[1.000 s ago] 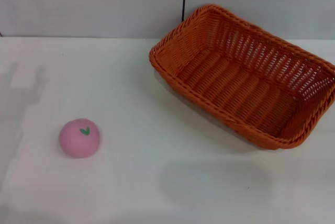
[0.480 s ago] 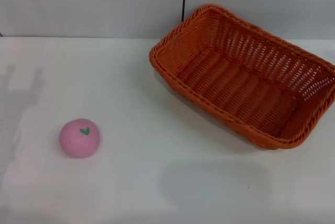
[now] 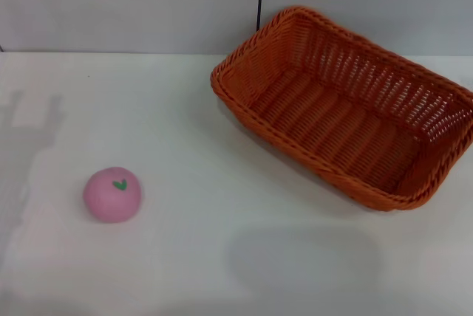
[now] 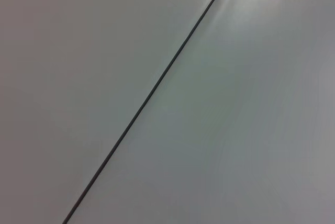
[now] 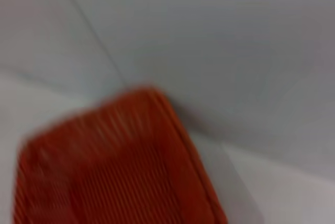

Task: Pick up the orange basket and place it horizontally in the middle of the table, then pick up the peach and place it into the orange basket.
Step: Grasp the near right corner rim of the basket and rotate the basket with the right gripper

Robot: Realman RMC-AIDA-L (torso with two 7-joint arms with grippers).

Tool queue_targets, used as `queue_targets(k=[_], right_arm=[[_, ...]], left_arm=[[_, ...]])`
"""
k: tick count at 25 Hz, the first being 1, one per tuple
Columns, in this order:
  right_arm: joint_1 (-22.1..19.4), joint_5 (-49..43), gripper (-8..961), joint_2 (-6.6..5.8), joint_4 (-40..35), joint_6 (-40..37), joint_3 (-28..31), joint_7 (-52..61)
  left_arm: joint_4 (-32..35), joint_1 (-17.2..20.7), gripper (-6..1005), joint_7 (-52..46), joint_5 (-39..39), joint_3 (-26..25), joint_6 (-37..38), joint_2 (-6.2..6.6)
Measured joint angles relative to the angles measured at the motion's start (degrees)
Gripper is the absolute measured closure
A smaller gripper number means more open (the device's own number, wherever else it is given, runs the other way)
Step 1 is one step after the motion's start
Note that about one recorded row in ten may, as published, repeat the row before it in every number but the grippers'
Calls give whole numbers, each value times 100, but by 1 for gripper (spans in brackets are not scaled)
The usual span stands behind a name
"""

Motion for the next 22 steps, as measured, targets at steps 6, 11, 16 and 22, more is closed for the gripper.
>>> queue_targets(k=[6,11,16,22], right_arm=[[422,-783,362,14,272,79,-1033,24],[429,-798,363,56,318,242,-1482,144],[442,-822,363,82,381,335,-1691,197],[409,-846,364,99,540,524,-1856,199]], left_arm=[[24,-34,184,0,0,0,24,-2],[26,-34,184,0,0,0,24,-9],[27,-33,184,0,0,0,24,-9],[69,-39,184,0,0,0,22,-9]])
